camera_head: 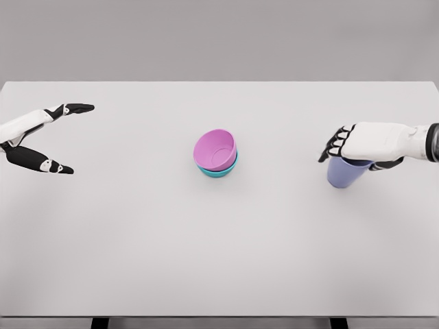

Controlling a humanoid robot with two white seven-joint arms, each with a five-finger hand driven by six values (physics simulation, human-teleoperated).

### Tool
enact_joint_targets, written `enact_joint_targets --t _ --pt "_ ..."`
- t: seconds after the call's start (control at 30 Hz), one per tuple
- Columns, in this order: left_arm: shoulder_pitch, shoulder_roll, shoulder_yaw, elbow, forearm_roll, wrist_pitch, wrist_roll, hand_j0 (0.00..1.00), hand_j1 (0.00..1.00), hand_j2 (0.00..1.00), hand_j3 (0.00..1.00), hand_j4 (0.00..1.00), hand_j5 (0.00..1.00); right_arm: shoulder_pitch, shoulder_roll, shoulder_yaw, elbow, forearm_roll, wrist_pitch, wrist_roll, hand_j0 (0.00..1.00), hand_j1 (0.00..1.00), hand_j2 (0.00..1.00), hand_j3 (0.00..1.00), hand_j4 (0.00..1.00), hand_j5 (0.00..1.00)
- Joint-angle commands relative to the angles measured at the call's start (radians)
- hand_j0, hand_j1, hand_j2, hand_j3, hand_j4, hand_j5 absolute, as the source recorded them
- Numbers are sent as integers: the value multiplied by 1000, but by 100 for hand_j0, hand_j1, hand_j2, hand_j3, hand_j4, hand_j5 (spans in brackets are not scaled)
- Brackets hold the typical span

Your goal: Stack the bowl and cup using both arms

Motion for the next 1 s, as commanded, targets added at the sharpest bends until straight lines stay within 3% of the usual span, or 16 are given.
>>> enact_joint_targets --t 0.0,0.43,0.57,0.97 --pt "0 1 0 -1 8 2 0 100 100 100 100 100 100 0 -1 1 2 -4 2 0 70 70 70 70 70 70" --pt "0 1 0 -1 8 2 0 100 100 100 100 100 100 -69 8 -21 5 -19 2 0 68 68 68 68 68 68" --pt "0 1 0 -1 8 2 0 100 100 100 100 100 100 -78 45 -72 4 -33 2 0 68 68 68 68 68 68" --pt "0 -5 0 -1 8 2 0 100 100 100 100 100 100 -132 182 -87 5 -51 2 0 61 61 61 61 61 61"
